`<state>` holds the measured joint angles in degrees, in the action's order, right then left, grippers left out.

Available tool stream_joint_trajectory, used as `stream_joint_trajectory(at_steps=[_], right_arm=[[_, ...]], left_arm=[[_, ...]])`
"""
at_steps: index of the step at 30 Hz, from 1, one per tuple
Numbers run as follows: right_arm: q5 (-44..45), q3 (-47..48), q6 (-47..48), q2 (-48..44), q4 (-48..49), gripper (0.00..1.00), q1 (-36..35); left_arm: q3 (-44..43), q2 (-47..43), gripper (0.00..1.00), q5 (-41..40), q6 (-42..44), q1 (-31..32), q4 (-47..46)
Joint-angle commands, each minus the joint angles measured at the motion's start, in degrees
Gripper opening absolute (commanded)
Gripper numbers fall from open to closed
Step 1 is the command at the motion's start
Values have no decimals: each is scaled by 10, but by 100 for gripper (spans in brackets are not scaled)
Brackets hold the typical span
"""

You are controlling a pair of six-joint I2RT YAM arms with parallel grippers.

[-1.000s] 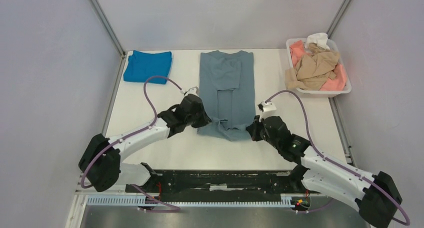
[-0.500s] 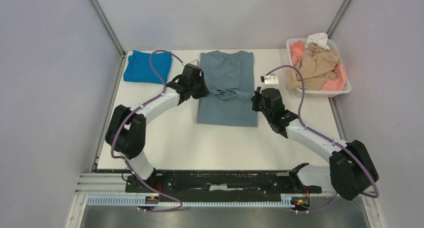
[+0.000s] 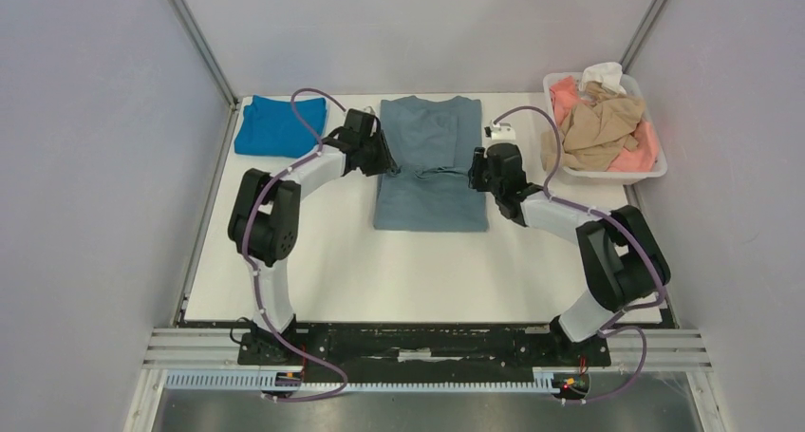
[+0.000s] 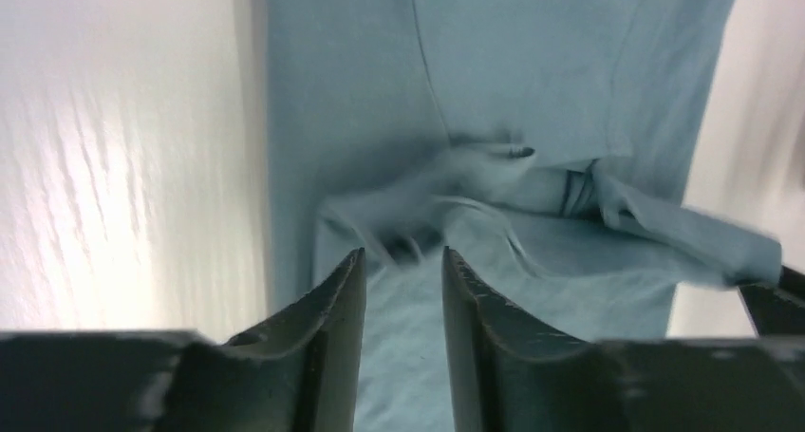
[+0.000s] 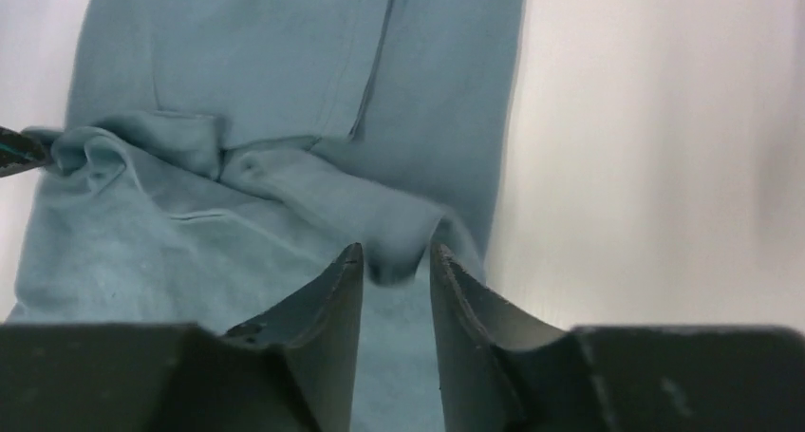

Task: Fold and stack the t-shirts
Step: Fold the folded rectangular tshirt in 1/3 of the way, then grab one side of the 2/3 rectangular tshirt with both arms

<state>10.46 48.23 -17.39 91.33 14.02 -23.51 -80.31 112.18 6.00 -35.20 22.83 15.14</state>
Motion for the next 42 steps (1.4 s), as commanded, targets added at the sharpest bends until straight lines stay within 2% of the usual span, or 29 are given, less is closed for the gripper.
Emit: stream_joint_trajectory(at_steps=[1,2,7,8,12,16,20,22,24,28,30,32,34,39,41,42], right_arm=[[-9,60,-8,43,35,43,21],[-10,68,-14,50,32,57,27],[-30,53,-5,21,30,97,31],[-37,43,-2,7,26,98,31],[-59,-47,-12,-61,-3,98,31],[-133,-147,-41,-136,-15,98,31],[-178,-194,-64,-156,-2,98,31],[-186,-193,-73,-143,-1,95,31],[-194,-191,-83,-123,5,86,31],[-196,-193,-95,-102,15,69,31],[-191,-200,-100,-104,16,67,31],[-187,-206,-105,-105,16,66,31],[-182,-213,-105,-106,17,62,31],[-161,-214,-100,-104,11,56,31],[-150,-218,-96,-100,20,51,31],[-143,-221,-95,-96,29,46,31]], left_arm=[[-53,27,62,23,20,-16,15],[-60,24,77,21,21,-19,19],[-53,-27,80,-13,27,-21,38],[-35,-43,80,-13,23,-21,39],[81,-112,82,-3,4,-20,25],[207,-174,82,19,-26,-15,8],[292,-211,83,58,-46,-13,-43],[316,-209,83,61,-62,-11,-68],[320,-192,82,65,-69,-11,-73],[327,-164,63,96,-79,-10,-92],[334,-160,59,115,-81,-8,-99],[344,-162,59,106,-86,1,-101],[347,-158,54,98,-89,7,-102],[336,-132,26,93,-87,7,-99],[329,-126,4,75,-77,6,-96],[321,-121,2,63,-69,7,-85]])
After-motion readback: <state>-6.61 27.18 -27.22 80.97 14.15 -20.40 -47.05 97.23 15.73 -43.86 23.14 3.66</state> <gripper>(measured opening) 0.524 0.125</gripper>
